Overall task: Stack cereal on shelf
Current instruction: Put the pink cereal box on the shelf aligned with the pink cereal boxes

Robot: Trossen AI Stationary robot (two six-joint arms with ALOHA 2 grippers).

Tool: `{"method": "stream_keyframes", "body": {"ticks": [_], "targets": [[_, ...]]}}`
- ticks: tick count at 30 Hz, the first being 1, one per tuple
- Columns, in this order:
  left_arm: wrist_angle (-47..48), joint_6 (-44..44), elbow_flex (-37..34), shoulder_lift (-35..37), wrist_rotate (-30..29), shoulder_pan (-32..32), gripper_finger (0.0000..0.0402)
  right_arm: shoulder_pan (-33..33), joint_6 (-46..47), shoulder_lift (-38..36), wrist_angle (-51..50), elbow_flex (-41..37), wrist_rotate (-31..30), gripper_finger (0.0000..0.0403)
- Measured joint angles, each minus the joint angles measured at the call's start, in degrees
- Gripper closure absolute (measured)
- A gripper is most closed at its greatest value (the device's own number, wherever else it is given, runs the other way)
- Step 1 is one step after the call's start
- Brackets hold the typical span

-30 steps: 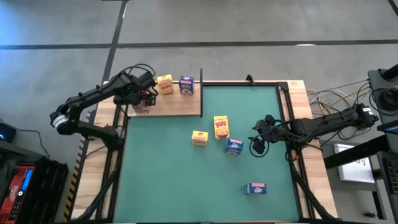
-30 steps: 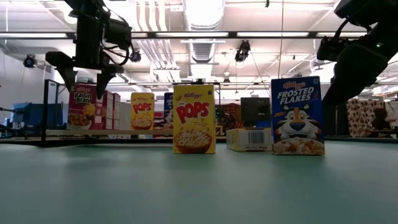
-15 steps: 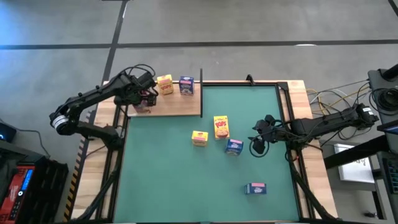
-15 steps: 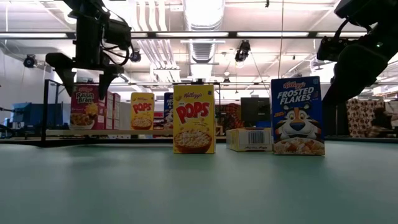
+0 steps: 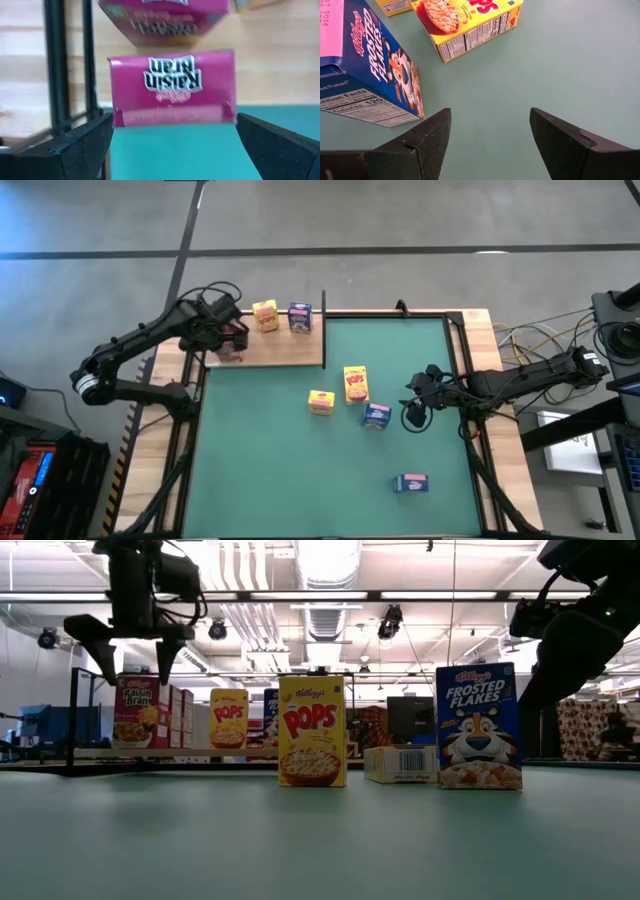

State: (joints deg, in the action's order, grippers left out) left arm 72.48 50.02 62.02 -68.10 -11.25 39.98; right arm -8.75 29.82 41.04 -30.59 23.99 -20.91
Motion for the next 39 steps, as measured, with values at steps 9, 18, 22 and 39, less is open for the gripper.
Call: {"method": "stream_keyframes", "body": {"ticks": [9, 18, 22, 39], "targets": [[0.7, 6.5, 0.1, 3.7, 6.3, -3.4, 0.0002, 0.0, 0.0, 0.0, 0.0, 0.0, 0.0, 0.0142], [2.0, 10.1, 0.1, 4.8, 3.9, -6.7, 0.0001, 0.0, 0.0, 0.0, 0.0, 0.0, 0.0, 0.0142], [2.0, 11.7, 0.1, 5.1, 4.9, -8.4, 0.0001, 0.0, 0.0, 0.0, 0.0, 0.0, 0.0, 0.0142], [0.3, 25.3, 0.1, 0.9, -0.4, -15.4, 0.0001, 0.0, 0.0, 0.0, 0.0, 0.0, 0.0, 0.0142]]}}
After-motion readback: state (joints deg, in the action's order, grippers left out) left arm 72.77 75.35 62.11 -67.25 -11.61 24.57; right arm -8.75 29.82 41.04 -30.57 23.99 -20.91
